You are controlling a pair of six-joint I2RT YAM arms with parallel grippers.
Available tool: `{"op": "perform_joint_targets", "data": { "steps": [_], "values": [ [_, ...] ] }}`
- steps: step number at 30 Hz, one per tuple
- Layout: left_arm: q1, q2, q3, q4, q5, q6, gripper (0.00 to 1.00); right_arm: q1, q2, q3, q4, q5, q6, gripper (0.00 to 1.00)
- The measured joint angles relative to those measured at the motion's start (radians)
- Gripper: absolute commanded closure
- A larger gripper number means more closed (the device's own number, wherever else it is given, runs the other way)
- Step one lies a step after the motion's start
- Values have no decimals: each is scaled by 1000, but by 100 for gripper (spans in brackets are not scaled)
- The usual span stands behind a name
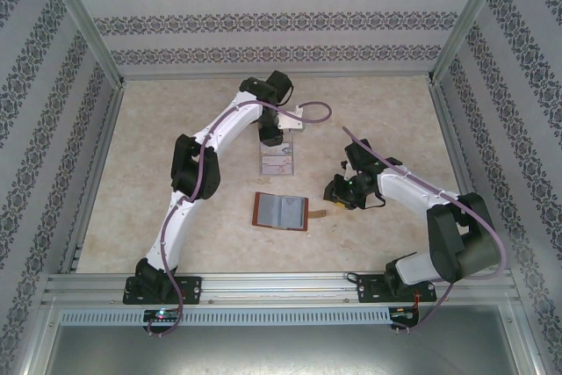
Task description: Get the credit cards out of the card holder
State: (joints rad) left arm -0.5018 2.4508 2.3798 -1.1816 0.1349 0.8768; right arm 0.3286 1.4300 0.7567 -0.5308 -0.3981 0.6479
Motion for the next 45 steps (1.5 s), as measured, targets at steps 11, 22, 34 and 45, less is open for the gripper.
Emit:
{"op": "perform_joint_targets", "data": {
  "steps": [11,22,34,45],
  "values": [
    [0,0,0,-1,15,-19,65,0,-1,0,0,0,0,66],
    [0,-43,-52,5,40,-122,67,0,-6,1,0,-1,0,66],
    [5,-223,-172,113,45,-528,73,44,21,50,12,-11,0,66],
    [19,-265,-301,172,172,-882,83,122,80,82,30,-11,7,66]
  ]
}}
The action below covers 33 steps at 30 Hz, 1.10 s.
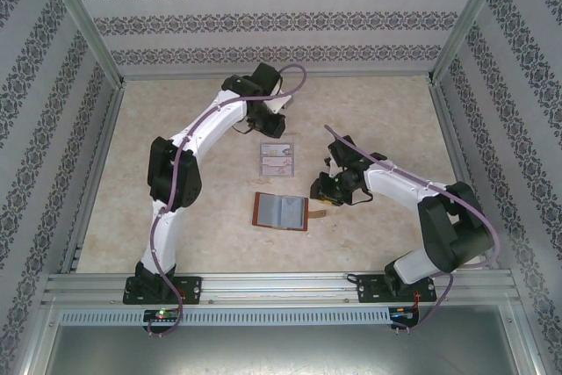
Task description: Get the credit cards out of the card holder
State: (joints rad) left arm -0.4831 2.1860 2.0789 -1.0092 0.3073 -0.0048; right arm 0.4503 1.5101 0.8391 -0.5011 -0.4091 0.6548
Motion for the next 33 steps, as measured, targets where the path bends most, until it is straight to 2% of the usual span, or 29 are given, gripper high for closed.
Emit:
{"op": "perform_joint_targets", "data": {
  "steps": [5,9,13,23,33],
  "values": [
    [0,-65,-196,99,75,-107,83,35,12,3,12,0,9,66],
    [-1,-130,-289,158,73,-211,88,61,26,4,22,0,24,66],
    [-13,-182,-326,186,55,-307,87,80,38,4,27,0,31,66],
    [-139,-277,-483,209,8,-438,85,103,38,-9,47,0,51,66],
    [-199,-317,-649,332,85,-585,85,103,38,-48,43,8,53,67]
  ]
}}
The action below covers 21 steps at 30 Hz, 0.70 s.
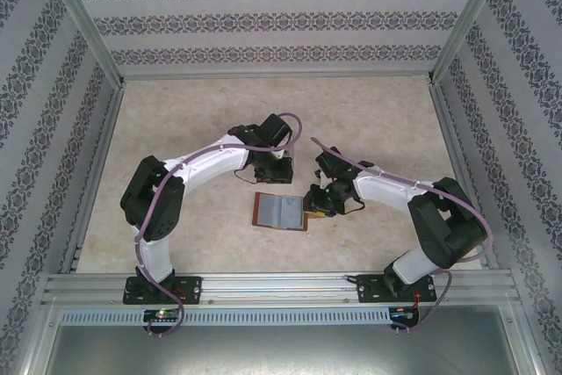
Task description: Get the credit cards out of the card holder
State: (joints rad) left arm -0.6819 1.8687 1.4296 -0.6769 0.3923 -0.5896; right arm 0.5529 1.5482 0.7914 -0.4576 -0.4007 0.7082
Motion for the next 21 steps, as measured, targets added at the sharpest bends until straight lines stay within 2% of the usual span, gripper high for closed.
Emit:
{"op": "perform_joint_targets", "data": {
  "steps": [13,21],
  "values": [
    [-63,43,-54,85,76,-86,83,2,27,0,-21,53,-8,67],
    [-71,75,-111,91,86,-101,89,2,28,0,-21,53,-8,67]
  ]
}}
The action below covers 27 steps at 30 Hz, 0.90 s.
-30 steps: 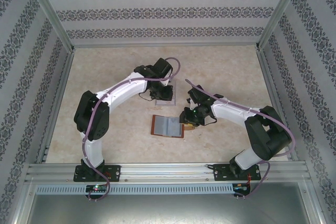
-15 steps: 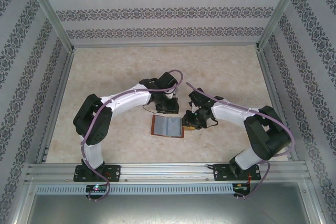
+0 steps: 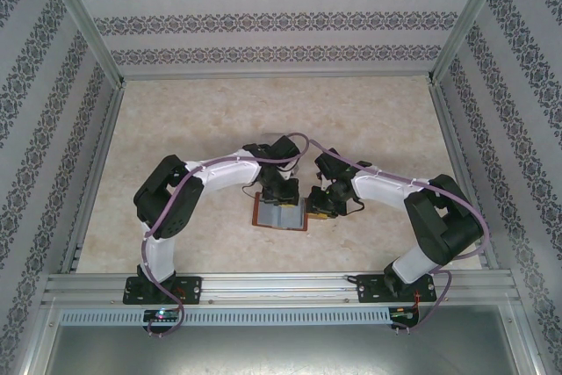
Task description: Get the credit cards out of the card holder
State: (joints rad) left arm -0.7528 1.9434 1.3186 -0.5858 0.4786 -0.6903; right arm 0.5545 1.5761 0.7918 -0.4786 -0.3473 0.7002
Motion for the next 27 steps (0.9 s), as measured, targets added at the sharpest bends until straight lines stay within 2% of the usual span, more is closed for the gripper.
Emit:
{"op": "perform_joint_targets", "data": {
  "steps": [27],
  "values": [
    [2,-25,-58,-32,-94,46,97,7,2,8,-8,6,1,67]
  ]
}}
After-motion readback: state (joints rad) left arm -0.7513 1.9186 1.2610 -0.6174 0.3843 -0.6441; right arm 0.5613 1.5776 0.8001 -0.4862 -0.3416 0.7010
